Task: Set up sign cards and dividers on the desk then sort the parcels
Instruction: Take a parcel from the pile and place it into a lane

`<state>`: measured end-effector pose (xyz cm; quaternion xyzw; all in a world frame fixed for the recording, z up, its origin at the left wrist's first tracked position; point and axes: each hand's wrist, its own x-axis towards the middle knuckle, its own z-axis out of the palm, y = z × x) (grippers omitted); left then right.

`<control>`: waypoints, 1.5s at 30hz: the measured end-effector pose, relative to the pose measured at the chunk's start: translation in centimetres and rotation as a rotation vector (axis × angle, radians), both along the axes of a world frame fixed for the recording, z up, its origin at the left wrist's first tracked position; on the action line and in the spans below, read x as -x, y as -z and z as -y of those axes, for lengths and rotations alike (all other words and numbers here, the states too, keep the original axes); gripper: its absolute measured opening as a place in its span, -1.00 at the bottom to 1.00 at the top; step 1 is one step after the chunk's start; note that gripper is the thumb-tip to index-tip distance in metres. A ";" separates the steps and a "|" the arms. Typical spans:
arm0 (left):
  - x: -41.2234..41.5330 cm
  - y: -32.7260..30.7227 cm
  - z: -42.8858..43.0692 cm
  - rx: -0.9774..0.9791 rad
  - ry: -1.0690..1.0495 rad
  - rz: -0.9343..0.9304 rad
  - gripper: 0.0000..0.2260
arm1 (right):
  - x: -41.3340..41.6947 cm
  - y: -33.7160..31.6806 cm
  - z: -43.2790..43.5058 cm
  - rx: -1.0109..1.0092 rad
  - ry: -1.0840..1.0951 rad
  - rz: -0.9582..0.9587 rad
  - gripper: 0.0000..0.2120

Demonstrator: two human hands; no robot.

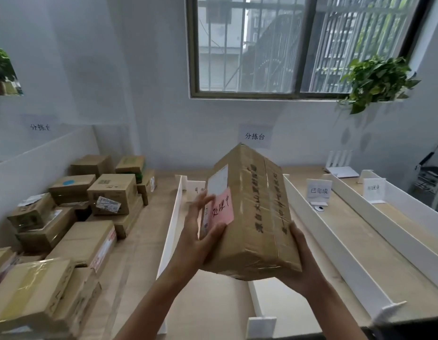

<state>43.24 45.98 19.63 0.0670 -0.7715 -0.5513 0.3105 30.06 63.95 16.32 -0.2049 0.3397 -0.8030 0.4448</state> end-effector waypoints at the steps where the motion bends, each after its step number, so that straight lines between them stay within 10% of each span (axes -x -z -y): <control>1: 0.3 -0.1 -0.3 -0.054 0.014 0.002 -0.14 | 0.0 0.4 -0.2 0.021 -0.002 0.023 -0.37; 5: 1.3 -0.2 -1.5 -0.229 0.132 0.050 -0.08 | 0.6 1.5 -0.6 -0.042 0.051 0.098 -0.39; 10: 2.6 1.8 -3.1 -0.240 0.142 0.113 -0.23 | 1.3 1.7 -1.2 -0.517 0.311 -0.493 -0.59; 14: 4.2 4.1 -5.3 -0.255 0.133 0.183 -0.43 | 0.9 1.7 -2.1 -0.428 0.243 -0.523 -0.29; 21: 7.2 4.3 -7.1 -0.094 0.117 0.216 -0.46 | 1.8 2.7 -3.7 -0.540 0.594 -0.743 -0.40; 45: 26.4 7.4 -10.9 -0.008 0.261 0.169 -0.68 | 19.0 2.8 -9.3 -0.814 0.558 -0.959 -0.53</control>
